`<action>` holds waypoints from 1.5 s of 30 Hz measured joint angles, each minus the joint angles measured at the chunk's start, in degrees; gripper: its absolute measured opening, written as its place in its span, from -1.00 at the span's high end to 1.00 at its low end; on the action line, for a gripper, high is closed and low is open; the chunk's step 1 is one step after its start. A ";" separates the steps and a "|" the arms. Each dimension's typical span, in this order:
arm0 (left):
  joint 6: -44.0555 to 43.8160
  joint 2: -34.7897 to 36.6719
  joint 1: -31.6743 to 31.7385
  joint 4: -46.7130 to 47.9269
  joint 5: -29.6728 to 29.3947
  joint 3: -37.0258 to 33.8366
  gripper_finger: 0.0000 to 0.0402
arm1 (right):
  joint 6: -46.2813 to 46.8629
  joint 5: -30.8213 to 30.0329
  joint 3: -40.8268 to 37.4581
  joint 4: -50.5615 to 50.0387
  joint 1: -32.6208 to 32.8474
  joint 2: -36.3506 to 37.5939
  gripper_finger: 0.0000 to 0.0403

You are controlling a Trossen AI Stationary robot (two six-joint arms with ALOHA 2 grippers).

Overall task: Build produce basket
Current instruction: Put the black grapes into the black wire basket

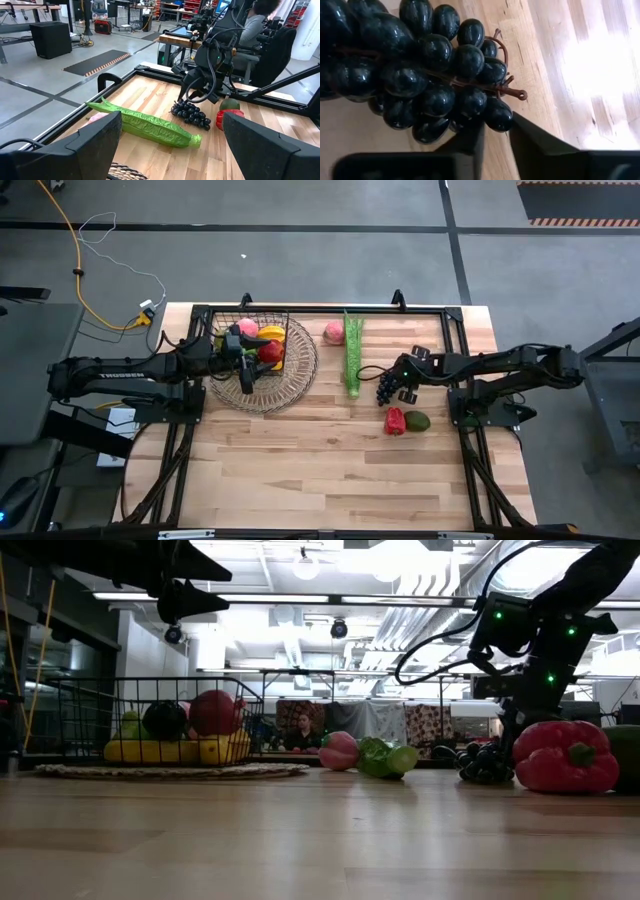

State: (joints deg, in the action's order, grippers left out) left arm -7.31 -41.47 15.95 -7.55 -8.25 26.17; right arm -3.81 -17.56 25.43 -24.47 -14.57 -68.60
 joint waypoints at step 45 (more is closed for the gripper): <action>0.02 0.00 0.00 -0.02 0.00 0.00 -0.67 | 0.32 -3.69 5.25 46.93 0.72 9.40 1.00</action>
State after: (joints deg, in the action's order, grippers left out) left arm -7.29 -41.47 15.95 -7.57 -8.25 26.17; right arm -3.49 -21.26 30.68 22.46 -13.85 -59.20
